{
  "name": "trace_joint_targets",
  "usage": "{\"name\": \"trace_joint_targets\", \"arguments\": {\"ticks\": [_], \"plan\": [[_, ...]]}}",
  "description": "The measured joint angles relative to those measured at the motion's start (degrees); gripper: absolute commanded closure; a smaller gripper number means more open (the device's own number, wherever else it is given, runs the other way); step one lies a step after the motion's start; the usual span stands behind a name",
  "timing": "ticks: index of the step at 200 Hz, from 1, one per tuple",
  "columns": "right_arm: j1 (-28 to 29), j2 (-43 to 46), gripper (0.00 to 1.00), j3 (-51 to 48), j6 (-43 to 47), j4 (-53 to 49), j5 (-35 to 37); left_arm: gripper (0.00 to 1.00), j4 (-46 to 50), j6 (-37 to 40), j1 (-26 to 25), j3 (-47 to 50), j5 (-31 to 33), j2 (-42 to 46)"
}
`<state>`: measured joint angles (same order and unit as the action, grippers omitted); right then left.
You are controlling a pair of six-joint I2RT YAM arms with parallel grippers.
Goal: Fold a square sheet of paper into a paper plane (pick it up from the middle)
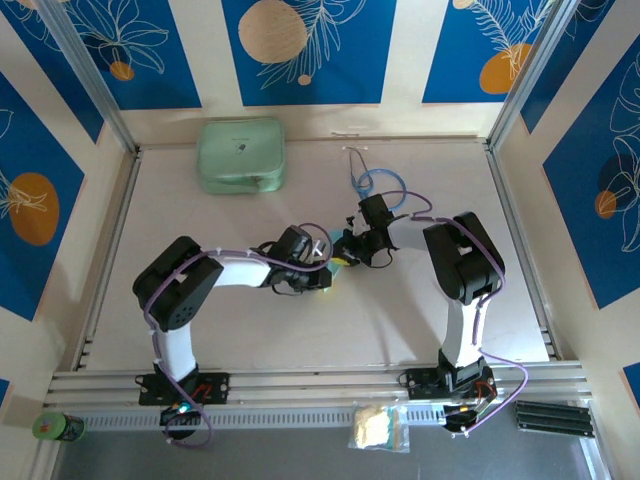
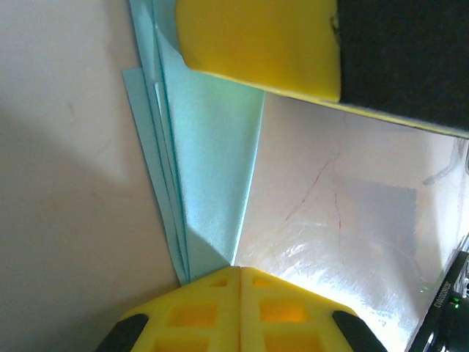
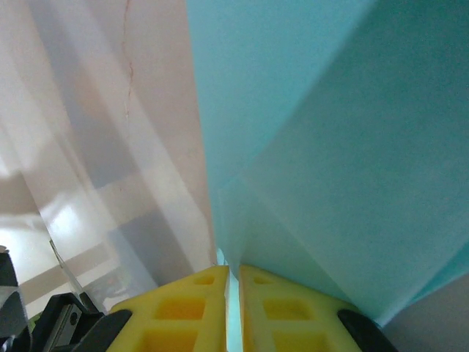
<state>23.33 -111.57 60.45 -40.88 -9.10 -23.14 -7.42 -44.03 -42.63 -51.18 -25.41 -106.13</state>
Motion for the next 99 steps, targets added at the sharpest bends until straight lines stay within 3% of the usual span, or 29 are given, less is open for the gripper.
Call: {"name": "trace_joint_targets", "arguments": {"ticks": [55, 99], "plan": [[0.3, -0.1, 0.86, 0.2, 0.0, -0.6, 0.0, 0.93, 1.3, 0.0, -1.3, 3.2, 1.9, 3.4], [0.3, -0.1, 0.86, 0.2, 0.0, -0.6, 0.0, 0.92, 9.0, 1.0, -2.3, 4.2, 2.0, 7.8]]}}
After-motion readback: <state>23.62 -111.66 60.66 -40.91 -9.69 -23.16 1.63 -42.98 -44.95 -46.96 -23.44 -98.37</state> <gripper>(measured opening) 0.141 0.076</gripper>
